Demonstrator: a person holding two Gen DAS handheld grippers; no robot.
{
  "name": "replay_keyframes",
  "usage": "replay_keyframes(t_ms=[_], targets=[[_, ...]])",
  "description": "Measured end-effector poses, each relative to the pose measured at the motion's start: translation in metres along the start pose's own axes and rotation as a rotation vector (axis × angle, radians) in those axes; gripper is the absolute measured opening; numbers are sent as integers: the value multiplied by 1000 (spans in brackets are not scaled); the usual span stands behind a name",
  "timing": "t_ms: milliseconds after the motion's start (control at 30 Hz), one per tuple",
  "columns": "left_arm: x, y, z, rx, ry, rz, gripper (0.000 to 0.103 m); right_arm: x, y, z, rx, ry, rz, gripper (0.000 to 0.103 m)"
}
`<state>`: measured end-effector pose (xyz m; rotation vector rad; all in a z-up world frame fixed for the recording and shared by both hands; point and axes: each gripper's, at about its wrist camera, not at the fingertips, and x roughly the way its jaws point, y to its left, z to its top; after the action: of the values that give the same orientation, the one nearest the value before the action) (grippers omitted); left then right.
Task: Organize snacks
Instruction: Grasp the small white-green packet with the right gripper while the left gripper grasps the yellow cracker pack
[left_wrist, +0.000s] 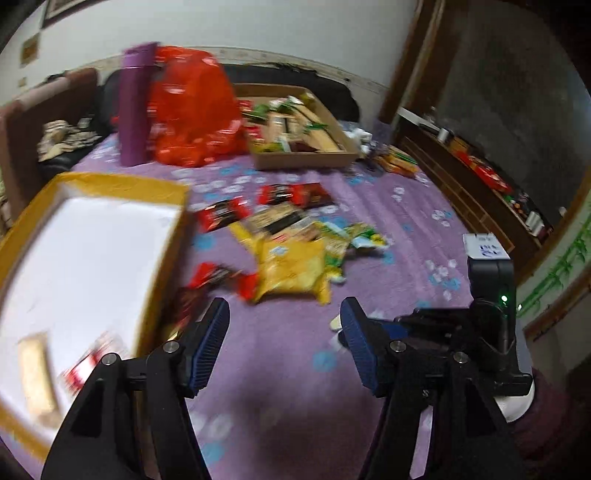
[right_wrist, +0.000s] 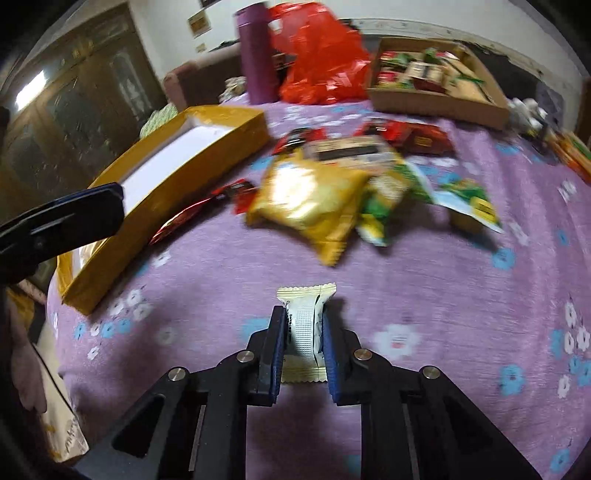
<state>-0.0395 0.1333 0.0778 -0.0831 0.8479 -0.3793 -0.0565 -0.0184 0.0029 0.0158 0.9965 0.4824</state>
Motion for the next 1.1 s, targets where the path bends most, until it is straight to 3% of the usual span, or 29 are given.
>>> replay_keyframes(t_ms=[200, 300, 400, 533, 633, 767, 867, 1100], targets=[[58, -2, 52, -47, 38, -67, 61, -4, -53, 1, 193, -43, 144, 19], [89, 4, 69, -68, 79, -73, 61, -4, -58, 1, 212, -46, 174, 20], [116, 3, 61, -45, 207, -121, 61, -3, -60, 2, 218, -45, 183, 20], [109, -15, 28, 55, 323, -188, 61, -3, -64, 0, 247, -38, 209, 20], [89, -27, 9, 145, 339, -164, 61, -4, -68, -2, 263, -37, 210, 20], [70, -41, -3, 257, 282, -117, 61, -6, -70, -3, 286, -49, 190, 20], [75, -48, -8, 303, 278, -83, 65, -14, -79, -6, 306, -87, 143, 20], [99, -58, -18, 364, 292, 18, 66, -20, -84, -6, 314, -128, 121, 20]])
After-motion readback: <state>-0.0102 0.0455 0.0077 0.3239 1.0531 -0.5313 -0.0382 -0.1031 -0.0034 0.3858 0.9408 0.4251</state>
